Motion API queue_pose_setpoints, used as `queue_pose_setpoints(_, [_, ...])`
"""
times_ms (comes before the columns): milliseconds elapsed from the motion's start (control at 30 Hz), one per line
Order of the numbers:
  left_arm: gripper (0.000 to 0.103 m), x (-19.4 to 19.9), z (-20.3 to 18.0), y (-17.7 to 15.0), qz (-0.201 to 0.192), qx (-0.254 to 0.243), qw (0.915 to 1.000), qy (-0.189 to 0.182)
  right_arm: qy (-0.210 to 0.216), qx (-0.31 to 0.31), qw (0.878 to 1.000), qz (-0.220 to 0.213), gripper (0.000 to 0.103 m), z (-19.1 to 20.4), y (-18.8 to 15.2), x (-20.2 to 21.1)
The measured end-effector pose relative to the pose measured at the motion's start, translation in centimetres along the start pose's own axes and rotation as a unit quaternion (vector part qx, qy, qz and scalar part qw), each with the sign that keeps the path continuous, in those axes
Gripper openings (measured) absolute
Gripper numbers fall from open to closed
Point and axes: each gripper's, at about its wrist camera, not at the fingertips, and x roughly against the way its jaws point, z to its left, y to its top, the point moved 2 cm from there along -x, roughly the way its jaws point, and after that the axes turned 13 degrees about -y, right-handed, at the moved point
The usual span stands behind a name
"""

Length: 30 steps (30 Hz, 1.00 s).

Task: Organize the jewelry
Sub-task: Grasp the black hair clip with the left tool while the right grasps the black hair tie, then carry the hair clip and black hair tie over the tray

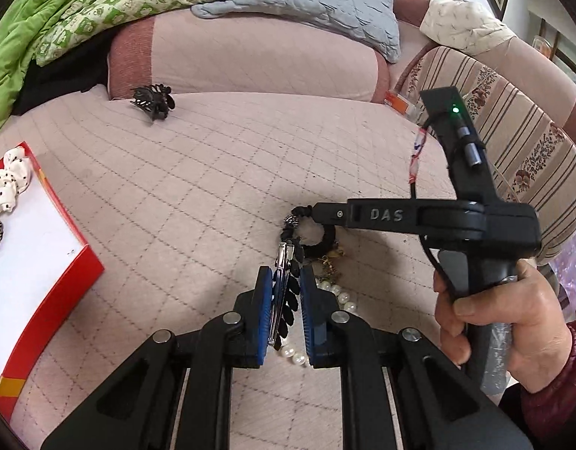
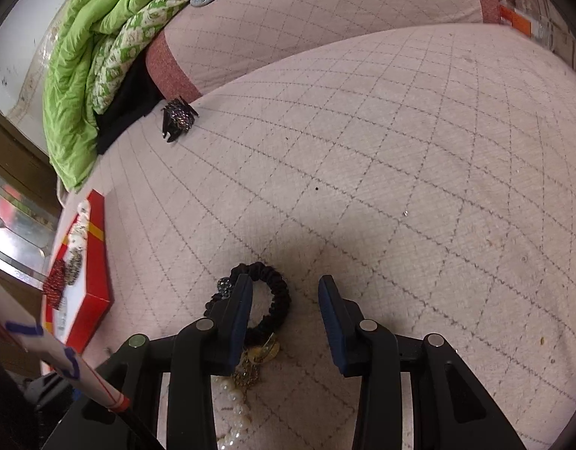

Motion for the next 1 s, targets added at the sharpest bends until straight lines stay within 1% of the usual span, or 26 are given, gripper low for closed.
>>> queue_pose_setpoints(67, [0.014,0.2,0.2,0.0,0.000,0.000,1.0000,0.001,-0.018,0.020,1.000,-0.007,0.036,0.7,0.0,-0.1])
queue_pose_setpoints(100, [0.014,0.2,0.4,0.0,-0.001,0.001,1.0000,0.002,-0.030,0.036,0.999,-0.011,0.033,1.1,-0.1,-0.2])
queue_pose_setpoints(133, [0.014,0.4,0.4,-0.1,-0.001,0.002,1.0000,0.002,-0.047,0.060,0.997,-0.016,0.026,1.7,-0.2,-0.2])
queue_pose_setpoints(167, [0.014,0.5,0.4,-0.1,-0.002,0.002,1.0000,0.003,-0.061,0.082,0.995,-0.021,0.021,2.1,-0.2,-0.3])
queue_pose_setpoints(200, [0.014,0.6,0.5,-0.1,-0.003,0.003,1.0000,0.004,-0.075,0.108,0.991,-0.028,0.013,2.7,-0.4,-0.2])
queue_pose_setpoints(267, [0.014,0.8,0.7,-0.1,-0.007,0.006,0.9999,0.005,-0.082,0.126,0.988,-0.034,0.009,3.2,-0.6,0.0])
queue_pose_setpoints(400, [0.014,1.1,0.9,0.1,-0.014,0.007,0.9998,0.008,-0.059,0.103,0.992,-0.046,0.008,2.7,-0.1,1.2])
queue_pose_setpoints(600, [0.014,1.6,1.4,0.3,-0.027,0.015,0.9994,0.014,-0.009,0.047,0.995,-0.093,0.008,1.4,1.0,4.6])
queue_pose_setpoints(767, [0.014,1.7,1.4,0.6,-0.033,0.014,0.9992,0.020,0.018,0.030,0.994,-0.101,0.008,1.0,0.8,5.8])
queue_pose_setpoints(1000, [0.014,2.1,1.6,0.8,-0.042,0.014,0.9985,0.032,0.035,0.027,0.993,-0.110,0.008,1.6,0.7,6.6])
